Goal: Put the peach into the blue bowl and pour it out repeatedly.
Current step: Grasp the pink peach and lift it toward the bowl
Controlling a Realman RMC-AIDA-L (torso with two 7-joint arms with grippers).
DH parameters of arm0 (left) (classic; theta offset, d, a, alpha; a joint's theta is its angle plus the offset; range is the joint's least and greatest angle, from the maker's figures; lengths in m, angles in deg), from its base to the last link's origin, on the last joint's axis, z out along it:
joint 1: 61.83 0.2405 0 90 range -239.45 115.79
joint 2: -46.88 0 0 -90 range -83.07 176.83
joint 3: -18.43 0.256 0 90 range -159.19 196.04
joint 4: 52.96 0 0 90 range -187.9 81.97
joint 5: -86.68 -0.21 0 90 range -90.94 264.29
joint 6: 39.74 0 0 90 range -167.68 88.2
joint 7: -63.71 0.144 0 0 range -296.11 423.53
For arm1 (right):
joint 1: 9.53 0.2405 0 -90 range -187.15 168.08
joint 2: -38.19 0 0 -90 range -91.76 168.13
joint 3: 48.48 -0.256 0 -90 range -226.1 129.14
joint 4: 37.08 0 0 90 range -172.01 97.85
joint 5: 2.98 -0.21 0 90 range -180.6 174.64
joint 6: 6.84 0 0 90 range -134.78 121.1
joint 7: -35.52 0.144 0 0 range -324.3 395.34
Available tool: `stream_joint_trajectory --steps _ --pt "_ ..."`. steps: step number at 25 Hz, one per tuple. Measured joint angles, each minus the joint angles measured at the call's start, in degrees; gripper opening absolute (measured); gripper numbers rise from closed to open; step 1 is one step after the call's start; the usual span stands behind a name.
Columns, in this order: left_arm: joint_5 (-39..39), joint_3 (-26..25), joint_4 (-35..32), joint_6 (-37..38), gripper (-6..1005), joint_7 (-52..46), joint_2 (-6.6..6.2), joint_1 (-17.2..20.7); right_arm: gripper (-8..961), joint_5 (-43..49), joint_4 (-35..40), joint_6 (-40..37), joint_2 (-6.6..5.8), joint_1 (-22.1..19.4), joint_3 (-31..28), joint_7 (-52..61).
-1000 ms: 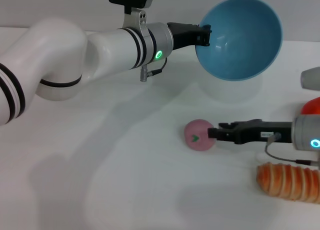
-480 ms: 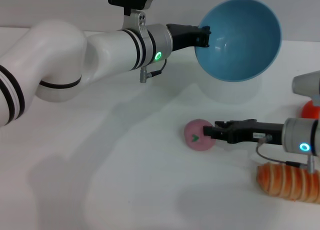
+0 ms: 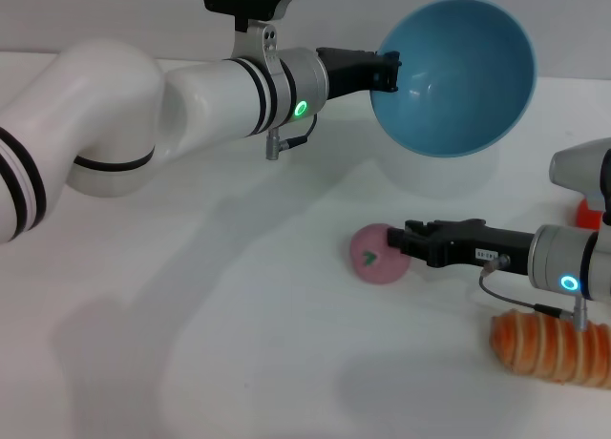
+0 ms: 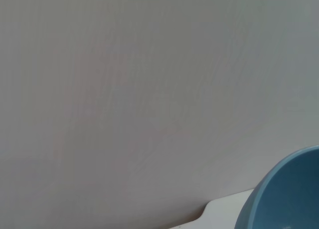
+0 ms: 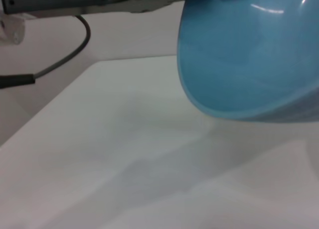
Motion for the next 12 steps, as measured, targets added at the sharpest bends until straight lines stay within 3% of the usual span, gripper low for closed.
stream_joint_trajectory --steps 5,12 --pt "0.0 0.0 0.0 0.1 -2 0.0 0.00 0.0 417 0.2 -1.2 0.1 -0.13 0.2 0.2 0.1" --pt "0.0 0.0 0.1 0.3 -1 -0.3 0.00 0.5 155 0.1 -1.4 0.1 -0.18 0.1 0.1 0.0"
